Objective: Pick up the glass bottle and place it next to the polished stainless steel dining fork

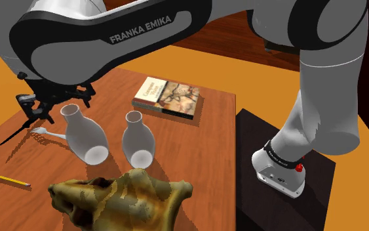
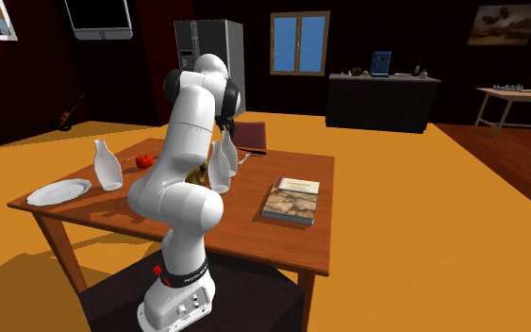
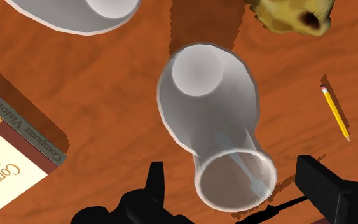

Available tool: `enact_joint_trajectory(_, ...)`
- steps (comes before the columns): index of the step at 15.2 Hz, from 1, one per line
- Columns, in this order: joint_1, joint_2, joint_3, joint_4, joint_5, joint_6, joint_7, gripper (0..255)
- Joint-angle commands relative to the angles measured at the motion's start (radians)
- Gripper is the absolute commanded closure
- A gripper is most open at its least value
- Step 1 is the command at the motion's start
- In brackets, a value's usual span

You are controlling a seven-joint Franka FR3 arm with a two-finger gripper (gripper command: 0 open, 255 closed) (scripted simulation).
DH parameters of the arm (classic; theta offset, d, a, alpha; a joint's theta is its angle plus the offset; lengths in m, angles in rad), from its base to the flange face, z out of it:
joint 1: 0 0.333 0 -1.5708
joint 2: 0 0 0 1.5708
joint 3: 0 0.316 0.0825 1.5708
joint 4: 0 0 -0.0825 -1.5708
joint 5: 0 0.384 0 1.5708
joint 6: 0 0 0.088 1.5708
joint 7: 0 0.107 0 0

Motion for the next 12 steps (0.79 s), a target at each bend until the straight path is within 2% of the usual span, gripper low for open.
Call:
enact_joint_trajectory(1,0.002,-0.01,0.004,0.018,0.006,-0.027,-0.004,0)
enact_joint_trajectory(4,0.013,-0.03,0.012,0.081,0.018,-0.106,-0.016,0)
enact_joint_trajectory(12,0.013,-0.029,0.012,0.081,0.018,-0.106,-0.016,0)
